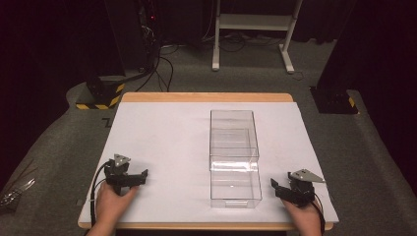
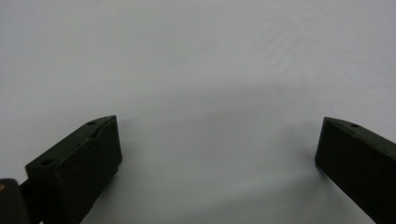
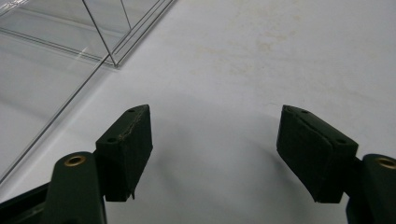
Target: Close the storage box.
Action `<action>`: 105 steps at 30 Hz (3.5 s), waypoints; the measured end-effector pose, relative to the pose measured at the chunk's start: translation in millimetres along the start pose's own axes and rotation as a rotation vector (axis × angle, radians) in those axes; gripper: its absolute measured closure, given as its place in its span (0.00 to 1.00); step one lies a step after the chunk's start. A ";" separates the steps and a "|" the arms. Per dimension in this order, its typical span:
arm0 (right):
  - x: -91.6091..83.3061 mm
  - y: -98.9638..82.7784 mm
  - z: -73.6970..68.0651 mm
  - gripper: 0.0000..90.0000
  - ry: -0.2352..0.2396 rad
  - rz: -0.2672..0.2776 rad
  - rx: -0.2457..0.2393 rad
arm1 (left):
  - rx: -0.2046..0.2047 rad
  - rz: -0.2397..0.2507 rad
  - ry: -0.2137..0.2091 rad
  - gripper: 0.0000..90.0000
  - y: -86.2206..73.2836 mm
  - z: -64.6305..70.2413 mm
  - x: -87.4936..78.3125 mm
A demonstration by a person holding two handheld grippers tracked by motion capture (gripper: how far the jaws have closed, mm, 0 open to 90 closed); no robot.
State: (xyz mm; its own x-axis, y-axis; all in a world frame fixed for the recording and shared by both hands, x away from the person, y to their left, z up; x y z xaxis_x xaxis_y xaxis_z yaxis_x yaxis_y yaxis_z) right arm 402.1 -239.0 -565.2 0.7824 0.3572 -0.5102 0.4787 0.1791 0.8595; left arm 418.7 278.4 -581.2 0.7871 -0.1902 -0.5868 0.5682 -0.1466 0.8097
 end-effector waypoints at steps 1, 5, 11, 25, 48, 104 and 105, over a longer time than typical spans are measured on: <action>0.1 -0.1 -0.1 0.29 0.001 -0.001 -0.001 | 0.000 0.000 0.000 0.01 0.0 0.0 0.0; 0.4 -0.2 -2.2 0.28 0.003 -0.004 -0.027 | 0.000 0.000 0.000 0.01 0.0 0.0 0.0; -0.8 1.1 -1.0 0.25 0.006 0.009 -0.005 | 0.000 0.001 0.000 0.01 0.0 0.0 0.0; -5.9 7.1 -3.7 0.24 0.012 0.046 -0.020 | 0.002 0.000 0.001 0.01 0.1 -0.2 -0.1; -27.4 38.3 -25.9 0.23 0.038 0.134 -0.060 | 0.002 0.000 0.000 0.01 0.1 -0.2 0.0; -75.0 60.0 -83.6 0.24 0.180 0.261 -0.068 | 0.002 0.000 0.000 0.01 0.1 -0.2 -0.1; -74.9 59.9 -83.9 0.24 0.181 0.262 -0.073 | 0.002 0.000 0.000 0.01 0.1 -0.2 -0.1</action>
State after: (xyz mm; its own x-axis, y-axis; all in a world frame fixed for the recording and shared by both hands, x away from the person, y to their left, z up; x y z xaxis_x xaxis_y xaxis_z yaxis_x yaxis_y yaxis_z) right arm 338.8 -178.1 -472.9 0.7884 0.5559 -0.2633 0.2356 0.1225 0.9641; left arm 418.7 278.6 -581.1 0.7872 -0.1902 -0.5867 0.5677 -0.1482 0.8098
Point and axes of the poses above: each handheld gripper's, and its own axes: x roughly forward along the jaws, y roughly out of its top, z roughly to its right, the point moved 10 cm from there along x, roughly forward along the jaws, and after that the axes turned 9 degrees about z, right-handed, at the moved point
